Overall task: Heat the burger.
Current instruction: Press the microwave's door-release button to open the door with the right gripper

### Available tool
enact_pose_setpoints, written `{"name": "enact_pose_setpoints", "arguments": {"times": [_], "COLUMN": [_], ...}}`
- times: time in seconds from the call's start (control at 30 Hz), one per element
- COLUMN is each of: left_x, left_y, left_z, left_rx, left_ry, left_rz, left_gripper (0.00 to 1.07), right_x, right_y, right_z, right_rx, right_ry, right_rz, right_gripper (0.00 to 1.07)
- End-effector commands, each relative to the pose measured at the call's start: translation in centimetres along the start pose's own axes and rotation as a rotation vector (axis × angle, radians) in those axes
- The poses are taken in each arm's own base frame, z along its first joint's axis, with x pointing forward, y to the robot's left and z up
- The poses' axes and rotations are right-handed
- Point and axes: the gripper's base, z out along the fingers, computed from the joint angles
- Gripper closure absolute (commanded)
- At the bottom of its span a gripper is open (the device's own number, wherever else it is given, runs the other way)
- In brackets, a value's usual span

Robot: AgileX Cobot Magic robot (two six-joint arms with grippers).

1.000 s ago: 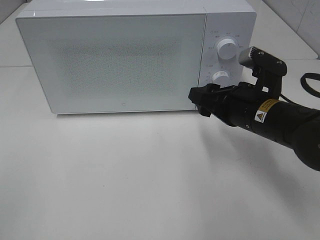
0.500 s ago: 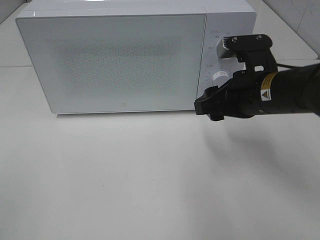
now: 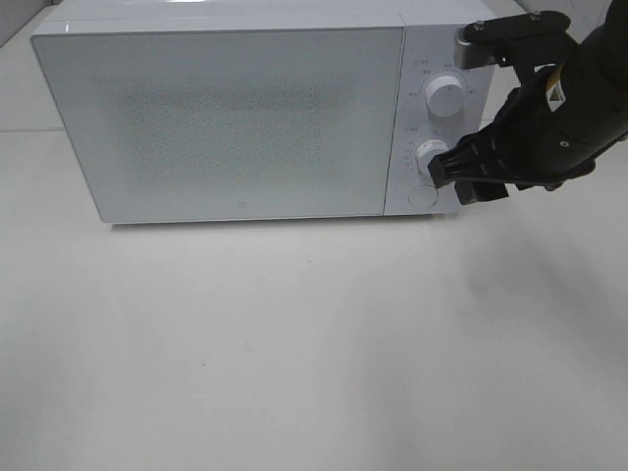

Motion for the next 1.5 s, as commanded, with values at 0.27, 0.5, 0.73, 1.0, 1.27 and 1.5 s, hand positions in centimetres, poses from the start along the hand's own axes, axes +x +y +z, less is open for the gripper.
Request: {"name": "enact_pose_setpoints", "arguments": {"times": [0.27, 0.5, 0.73, 1.0, 1.27, 1.5], "left_x": [0.1, 0.1, 0.1, 0.1, 0.1, 0.1], "left_y": [0.0, 0.0, 0.0, 0.0, 0.0, 0.0], "left_z": [-0.3, -0.3, -0.3, -0.3, -0.3, -0.3], "left_rx": [-0.003, -0.003, -0.003, -0.003, -0.003, -0.003], "left_ry": [-0.037, -0.037, -0.037, -0.037, -0.037, -0.037], "left_rz": [-0.002, -0.002, -0.002, -0.002, -0.002, -0.002], "left_gripper": [1.06, 1.06, 1.06, 1.06, 1.06, 1.06], "right_x": [0.1, 0.9, 2.9, 8.3, 14.5, 17.8], "right_y": [-6.0, -9.1, -8.9, -7.7, -6.2, -5.4], "right_z": [-1.2, -5.1, -11.7, -15.7, -17.5, -18.2], "right_rx": [0.022, 0.047, 0.087, 0.101, 0.102, 0.109], "right_ry": [0.142, 0.097, 0.046, 0.048, -0.006, -0.122], "right_rz": [0.242, 0.376, 0.354, 0.354, 0.343, 0.314], "right_gripper": [0.51, 0.51, 0.51, 0.51, 0.51, 0.51]}}
